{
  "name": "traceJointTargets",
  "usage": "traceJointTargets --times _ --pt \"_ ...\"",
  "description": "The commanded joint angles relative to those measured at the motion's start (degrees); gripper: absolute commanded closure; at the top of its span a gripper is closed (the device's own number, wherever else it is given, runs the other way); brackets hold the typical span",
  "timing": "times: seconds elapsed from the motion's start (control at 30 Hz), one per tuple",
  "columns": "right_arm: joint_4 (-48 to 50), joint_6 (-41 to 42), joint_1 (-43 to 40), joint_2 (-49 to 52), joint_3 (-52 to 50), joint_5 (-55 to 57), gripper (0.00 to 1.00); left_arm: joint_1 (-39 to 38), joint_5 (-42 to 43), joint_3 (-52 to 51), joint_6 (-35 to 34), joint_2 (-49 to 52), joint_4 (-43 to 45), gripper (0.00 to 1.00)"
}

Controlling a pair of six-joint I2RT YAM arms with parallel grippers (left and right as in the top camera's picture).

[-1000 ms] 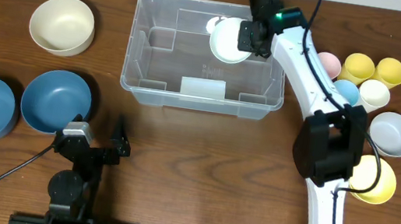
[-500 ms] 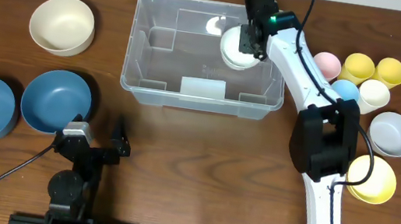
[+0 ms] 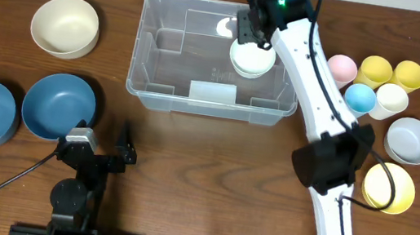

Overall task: Pack container
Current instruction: 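Carry the white bowl into the bin and release it, then move the right gripper to the yellow bowl at right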

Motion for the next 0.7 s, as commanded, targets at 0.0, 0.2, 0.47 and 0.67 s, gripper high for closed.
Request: traceJointTargets --times 0.0,0.2,0.47,0.67 --pt "-7.3 5.95 0.39 -4.2 8.35 -0.98 0.37 0.24 -0.5 -1.03 -0.11 -0.31 -2.16 0.02" --pt "-21.4 12.39 -5.31 -11.74 13.33 -1.14 0.36 0.24 -0.5 -1.03 -0.11 -0.31 -2.16 0.02" --pt "-21.4 9.99 -19.04 -26.73 4.96 -9.9 0.27 0.24 -0.5 -1.03 -0.11 -0.31 -2.16 0.02" --pt "-21.38 11.47 -30.75 -42.49 -18.16 -6.69 0.27 0.24 -0.5 -1.03 -0.11 -0.31 -2.16 0.02"
